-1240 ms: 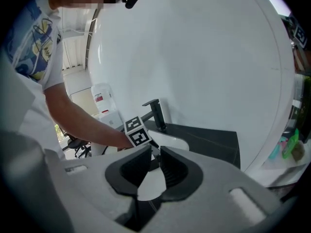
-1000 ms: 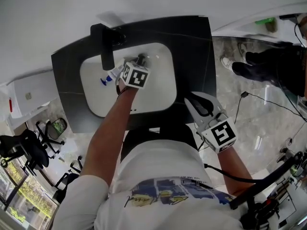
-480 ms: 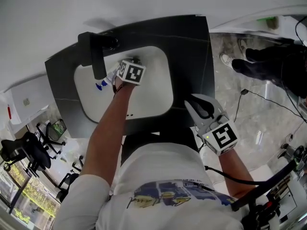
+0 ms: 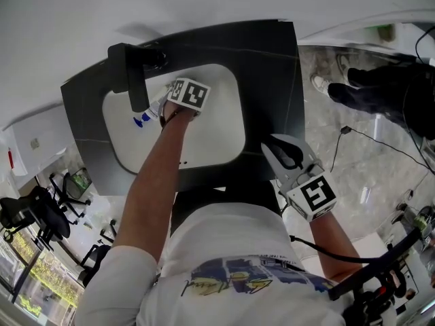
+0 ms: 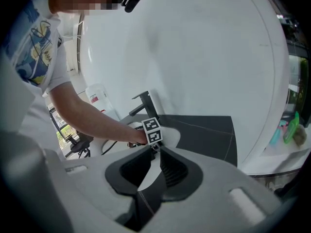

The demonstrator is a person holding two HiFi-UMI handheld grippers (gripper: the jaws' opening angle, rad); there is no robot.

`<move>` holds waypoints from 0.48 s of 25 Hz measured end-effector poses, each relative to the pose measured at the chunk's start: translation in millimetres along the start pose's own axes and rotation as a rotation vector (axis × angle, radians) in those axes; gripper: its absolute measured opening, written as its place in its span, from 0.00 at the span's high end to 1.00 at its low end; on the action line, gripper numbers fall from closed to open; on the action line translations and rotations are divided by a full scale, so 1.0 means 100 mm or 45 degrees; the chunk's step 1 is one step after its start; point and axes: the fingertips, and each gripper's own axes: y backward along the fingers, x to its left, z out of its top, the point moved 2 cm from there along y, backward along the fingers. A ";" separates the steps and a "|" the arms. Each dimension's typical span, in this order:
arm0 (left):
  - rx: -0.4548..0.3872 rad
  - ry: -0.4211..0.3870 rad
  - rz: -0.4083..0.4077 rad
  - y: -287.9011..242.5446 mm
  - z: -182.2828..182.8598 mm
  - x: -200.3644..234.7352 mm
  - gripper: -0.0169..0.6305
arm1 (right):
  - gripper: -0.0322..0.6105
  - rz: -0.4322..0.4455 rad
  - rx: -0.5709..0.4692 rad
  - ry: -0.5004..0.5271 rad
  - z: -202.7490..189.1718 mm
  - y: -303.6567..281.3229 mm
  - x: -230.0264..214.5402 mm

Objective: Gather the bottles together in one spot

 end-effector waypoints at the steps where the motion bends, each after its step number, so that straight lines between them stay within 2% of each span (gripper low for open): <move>1: 0.001 -0.003 -0.002 0.01 0.01 0.00 0.74 | 0.86 0.000 -0.005 0.001 0.00 -0.01 0.00; 6: -0.089 0.015 -0.042 0.15 -0.01 -0.07 0.78 | 0.86 0.020 -0.027 0.002 0.06 -0.01 0.06; 8: -0.134 -0.002 -0.031 0.25 -0.04 -0.12 0.82 | 0.86 0.025 -0.020 0.000 0.04 -0.01 0.07; 12: -0.243 -0.023 0.015 0.43 -0.07 -0.22 0.82 | 0.86 0.038 -0.044 0.019 0.06 -0.02 0.04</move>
